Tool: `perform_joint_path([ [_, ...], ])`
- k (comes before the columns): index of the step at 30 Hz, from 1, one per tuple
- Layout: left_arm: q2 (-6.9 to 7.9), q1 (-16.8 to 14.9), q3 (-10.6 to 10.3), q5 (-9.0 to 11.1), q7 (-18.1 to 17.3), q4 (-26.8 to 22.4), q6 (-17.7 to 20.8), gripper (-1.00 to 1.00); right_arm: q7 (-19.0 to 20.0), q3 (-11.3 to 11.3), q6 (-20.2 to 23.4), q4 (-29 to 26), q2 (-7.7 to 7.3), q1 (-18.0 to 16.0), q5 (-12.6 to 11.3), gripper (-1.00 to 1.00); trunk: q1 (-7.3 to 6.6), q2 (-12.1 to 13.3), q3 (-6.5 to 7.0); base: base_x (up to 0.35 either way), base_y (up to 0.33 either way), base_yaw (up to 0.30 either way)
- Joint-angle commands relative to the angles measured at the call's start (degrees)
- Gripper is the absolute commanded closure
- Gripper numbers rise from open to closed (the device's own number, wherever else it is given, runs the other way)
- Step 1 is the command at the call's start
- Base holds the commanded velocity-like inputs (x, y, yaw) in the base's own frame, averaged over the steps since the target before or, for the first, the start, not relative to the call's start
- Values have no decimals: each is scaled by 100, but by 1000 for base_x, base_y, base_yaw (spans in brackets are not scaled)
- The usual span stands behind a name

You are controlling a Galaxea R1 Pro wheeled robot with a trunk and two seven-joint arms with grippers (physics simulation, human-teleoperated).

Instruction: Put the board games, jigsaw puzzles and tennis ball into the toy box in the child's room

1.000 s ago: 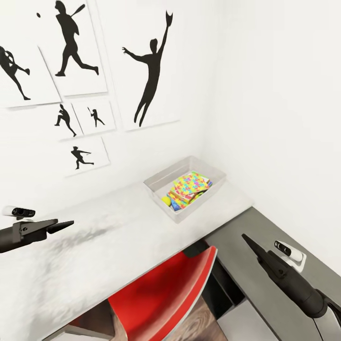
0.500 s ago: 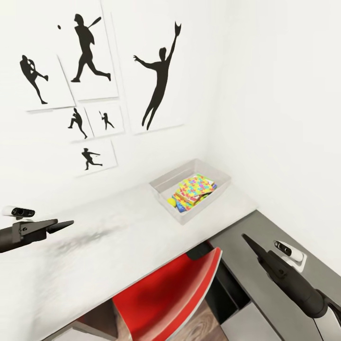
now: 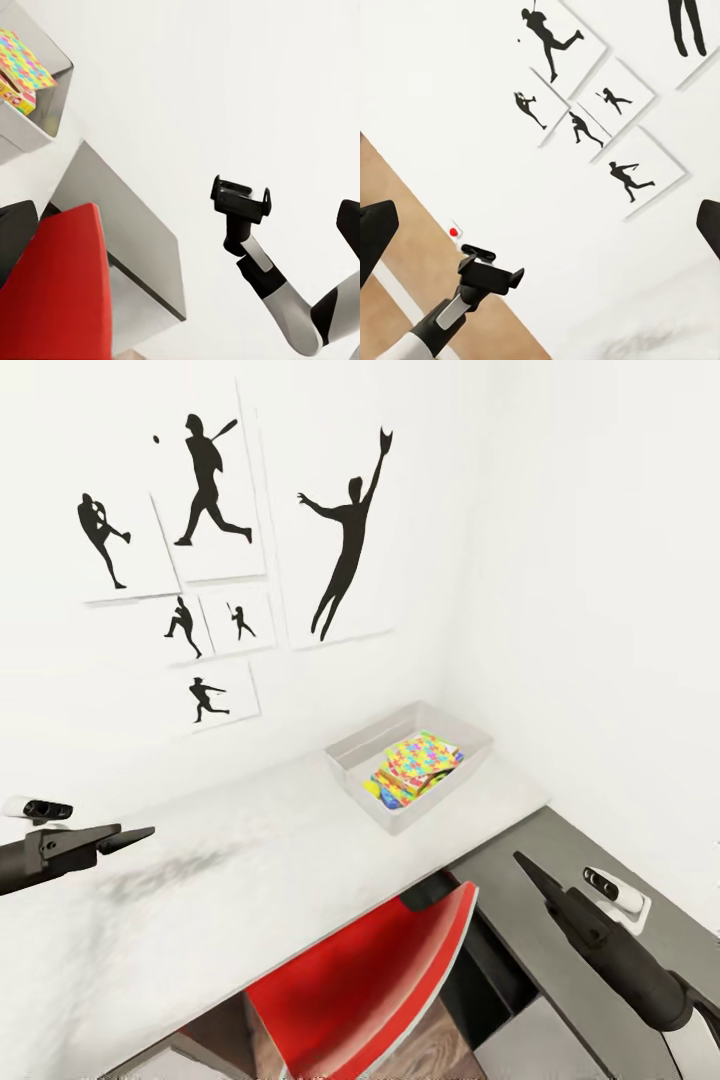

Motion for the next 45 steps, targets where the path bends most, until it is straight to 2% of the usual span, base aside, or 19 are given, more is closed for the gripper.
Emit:
perform_joint_path([
  [1,5,1,-3,0,-21,-5,59,-100,6,-1,52,1,-2,-4,-27,-100,2,-10,-1,-149,-74,0],
  [45,23,32,5,1,-21,-10,8,-100,6,-78,44,16,-11,-4,53,-100,2,-10,419,-53,2,0],
])
